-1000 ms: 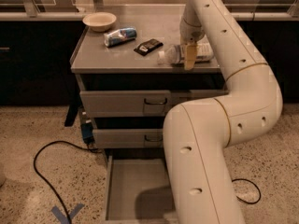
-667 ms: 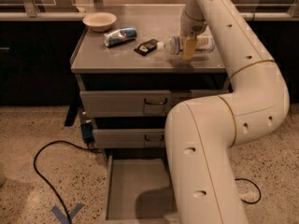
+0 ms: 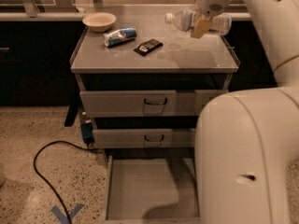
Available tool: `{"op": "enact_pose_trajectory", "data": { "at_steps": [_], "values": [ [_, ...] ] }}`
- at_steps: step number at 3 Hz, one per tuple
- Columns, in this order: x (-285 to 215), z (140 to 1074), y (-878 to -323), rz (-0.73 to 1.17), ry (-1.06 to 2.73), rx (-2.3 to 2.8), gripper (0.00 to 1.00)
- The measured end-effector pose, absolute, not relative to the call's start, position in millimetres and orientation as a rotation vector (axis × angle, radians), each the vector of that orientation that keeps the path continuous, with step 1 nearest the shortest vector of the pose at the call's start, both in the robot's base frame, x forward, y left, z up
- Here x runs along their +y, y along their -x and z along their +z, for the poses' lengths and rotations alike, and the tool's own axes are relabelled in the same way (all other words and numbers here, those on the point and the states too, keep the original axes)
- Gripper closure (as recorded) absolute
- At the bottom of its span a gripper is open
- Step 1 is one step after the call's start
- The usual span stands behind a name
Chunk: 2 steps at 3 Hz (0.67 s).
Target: Place blue plastic bottle into bottom drawer
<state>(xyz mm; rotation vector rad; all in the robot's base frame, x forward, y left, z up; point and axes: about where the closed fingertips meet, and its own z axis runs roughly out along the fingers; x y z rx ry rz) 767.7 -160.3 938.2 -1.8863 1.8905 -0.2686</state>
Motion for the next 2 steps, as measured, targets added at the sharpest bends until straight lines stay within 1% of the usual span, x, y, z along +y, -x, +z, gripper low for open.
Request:
{"op": "enact_pose_trajectory", "data": {
  "at_steps": [1,2],
  "values": [
    [-147.4,962.6,-752.9,-0.267,1.876,1.835,1.0],
    [-147.3,962.5,-753.0,-0.267,1.876,1.835,1.0]
  ]
}}
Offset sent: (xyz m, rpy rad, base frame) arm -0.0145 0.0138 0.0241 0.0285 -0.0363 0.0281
